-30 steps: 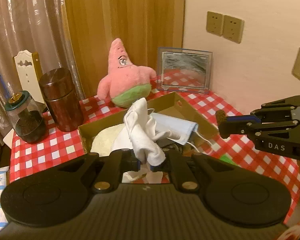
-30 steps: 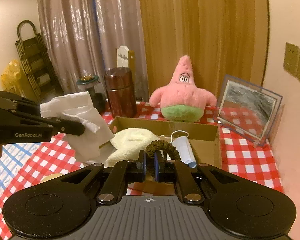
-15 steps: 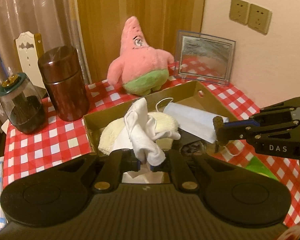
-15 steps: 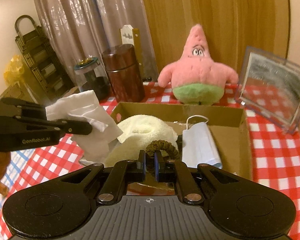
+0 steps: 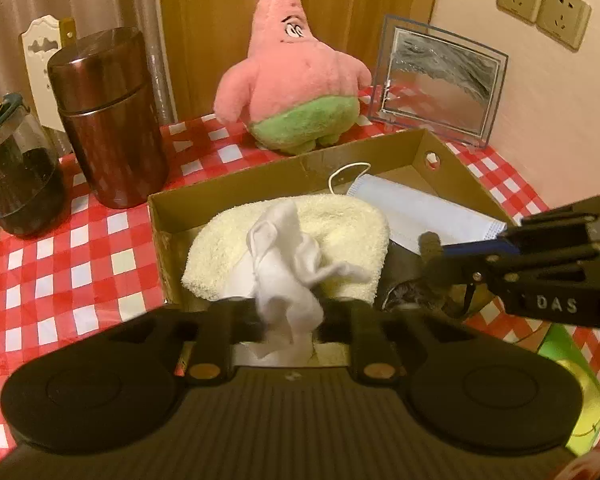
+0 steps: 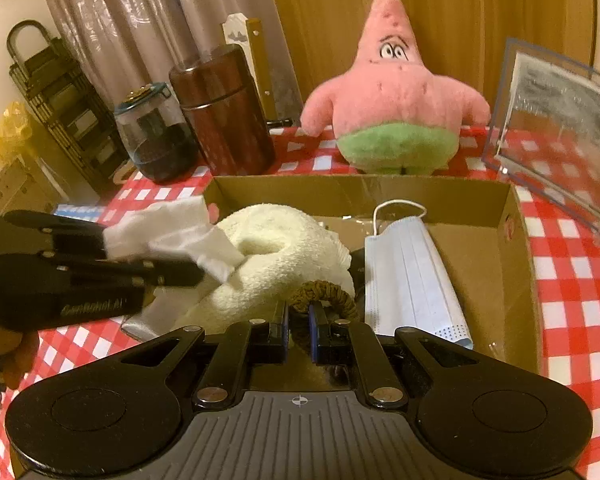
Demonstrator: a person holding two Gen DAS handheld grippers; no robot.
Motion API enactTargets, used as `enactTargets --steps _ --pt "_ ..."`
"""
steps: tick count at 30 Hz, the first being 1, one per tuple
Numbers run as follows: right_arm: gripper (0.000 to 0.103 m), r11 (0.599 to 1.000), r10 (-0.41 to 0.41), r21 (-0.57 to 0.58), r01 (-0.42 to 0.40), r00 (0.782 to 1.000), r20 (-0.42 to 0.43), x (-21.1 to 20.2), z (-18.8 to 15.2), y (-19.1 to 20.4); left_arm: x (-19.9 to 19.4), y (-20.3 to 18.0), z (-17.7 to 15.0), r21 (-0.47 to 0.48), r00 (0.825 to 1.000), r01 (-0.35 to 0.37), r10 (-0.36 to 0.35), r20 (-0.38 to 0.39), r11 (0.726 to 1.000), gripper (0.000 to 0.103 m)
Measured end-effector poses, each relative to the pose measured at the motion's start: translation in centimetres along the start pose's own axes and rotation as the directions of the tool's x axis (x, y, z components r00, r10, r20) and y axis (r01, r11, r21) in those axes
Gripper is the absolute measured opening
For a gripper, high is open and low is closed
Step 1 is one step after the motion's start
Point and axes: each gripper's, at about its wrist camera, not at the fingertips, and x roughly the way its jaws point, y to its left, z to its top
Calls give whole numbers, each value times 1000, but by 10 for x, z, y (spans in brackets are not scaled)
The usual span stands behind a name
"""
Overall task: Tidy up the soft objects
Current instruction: 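Open both tools to drop the white cloth and scrunchie into the box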
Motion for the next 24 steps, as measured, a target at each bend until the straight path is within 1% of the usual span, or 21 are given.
enactTargets --steps 1,2,3,4,5,6,8,15,20,24 --pt "10 1000 3 7 -3 1000 0 1 0 -2 1 0 -1 3 1000 4 -4 -1 1000 50" --pt "20 1000 10 17 -10 1000 1 0 0 -4 1 -2 -1 12 1000 -1 1 1 1000 56" --pt "29 1000 9 25 -9 1000 3 -1 0 -5 0 -3 -2 22 1000 -9 9 5 1000 67" --pt "55 1000 5 30 -6 1000 9 -3 0 -7 -1 -3 -2 29 1000 -13 12 8 1000 68" --pt "67 999 2 35 -3 1000 25 -7 -1 -8 -3 -4 -2 36 1000 -18 17 12 999 68" --pt "67 999 6 39 -7 999 43 -11 -1 -8 -6 -4 -2 43 1000 -27 26 16 999 69" --pt "67 999 8 44 -11 999 52 -19 0 -8 -10 -4 -1 50 999 -34 33 23 998 69" --pt "67 999 -11 44 6 994 107 -53 4 2 -39 -3 6 38 998 -39 37 49 999 71" --pt "67 1000 -5 17 3 991 137 -84 4 18 -66 -7 8 47 996 -56 53 70 997 71" --pt "67 1000 1 -14 1 986 165 -115 -3 36 -93 -11 5 42 995 -51 47 92 998 71"
